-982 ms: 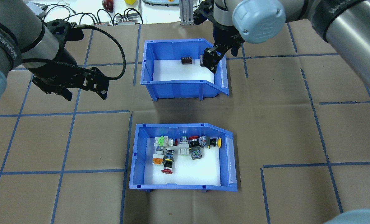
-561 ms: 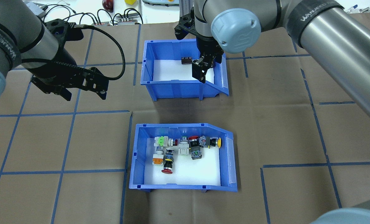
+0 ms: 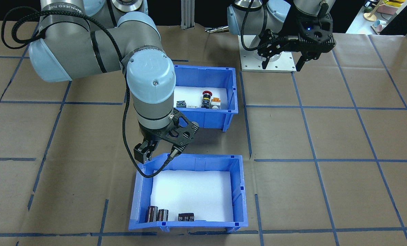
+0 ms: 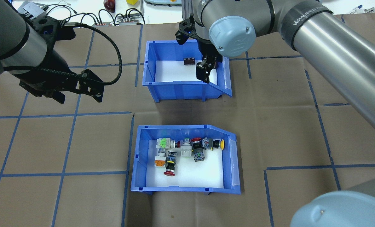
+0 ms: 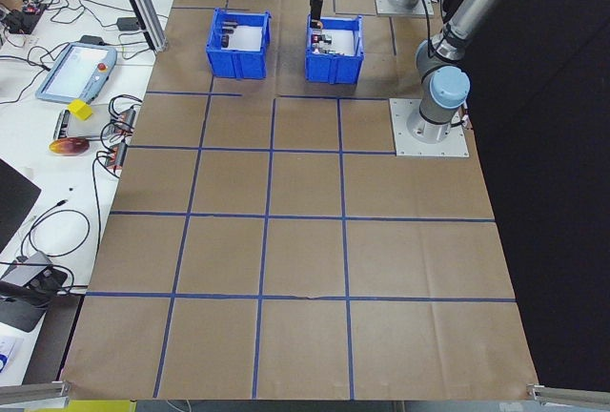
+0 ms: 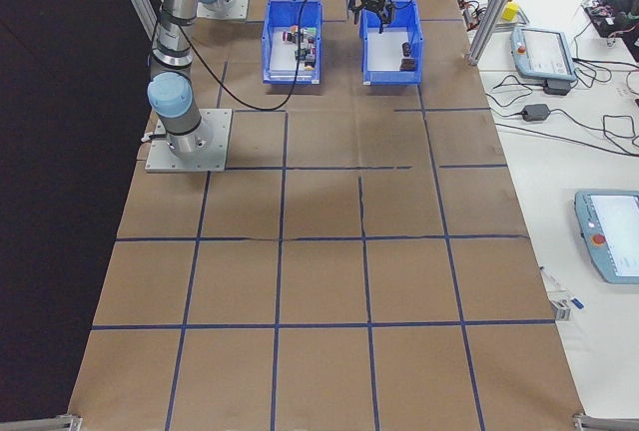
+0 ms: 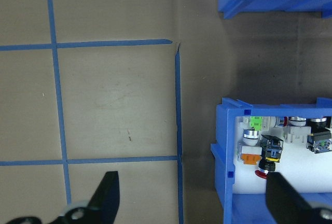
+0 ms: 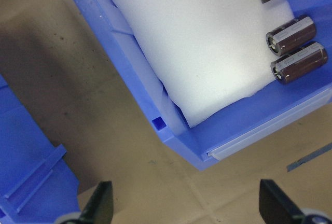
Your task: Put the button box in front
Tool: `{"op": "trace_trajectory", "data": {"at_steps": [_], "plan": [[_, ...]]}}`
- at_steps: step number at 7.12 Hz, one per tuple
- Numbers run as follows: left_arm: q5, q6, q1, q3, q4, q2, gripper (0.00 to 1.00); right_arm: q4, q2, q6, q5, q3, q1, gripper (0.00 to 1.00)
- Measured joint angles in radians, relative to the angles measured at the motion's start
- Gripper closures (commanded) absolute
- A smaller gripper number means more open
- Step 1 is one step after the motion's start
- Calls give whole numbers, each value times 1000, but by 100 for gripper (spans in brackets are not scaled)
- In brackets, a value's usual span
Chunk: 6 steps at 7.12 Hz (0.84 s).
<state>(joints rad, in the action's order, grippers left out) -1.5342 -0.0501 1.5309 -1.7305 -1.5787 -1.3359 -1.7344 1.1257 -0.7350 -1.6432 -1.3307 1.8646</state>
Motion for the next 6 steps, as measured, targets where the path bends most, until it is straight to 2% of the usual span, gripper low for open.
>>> {"op": "trace_trajectory", "data": {"at_steps": [1,4,6], "plan": [[10,81,0,-33,-14,17,1,-12,-2,-23,-4,1,-4,0],[14,557,3,-227,27,103,1,-37,-2,-51,-6,1,-22,0],[9,821,4,-279,35,171,1,-35,8,-51,-8,0,-60,0]]}}
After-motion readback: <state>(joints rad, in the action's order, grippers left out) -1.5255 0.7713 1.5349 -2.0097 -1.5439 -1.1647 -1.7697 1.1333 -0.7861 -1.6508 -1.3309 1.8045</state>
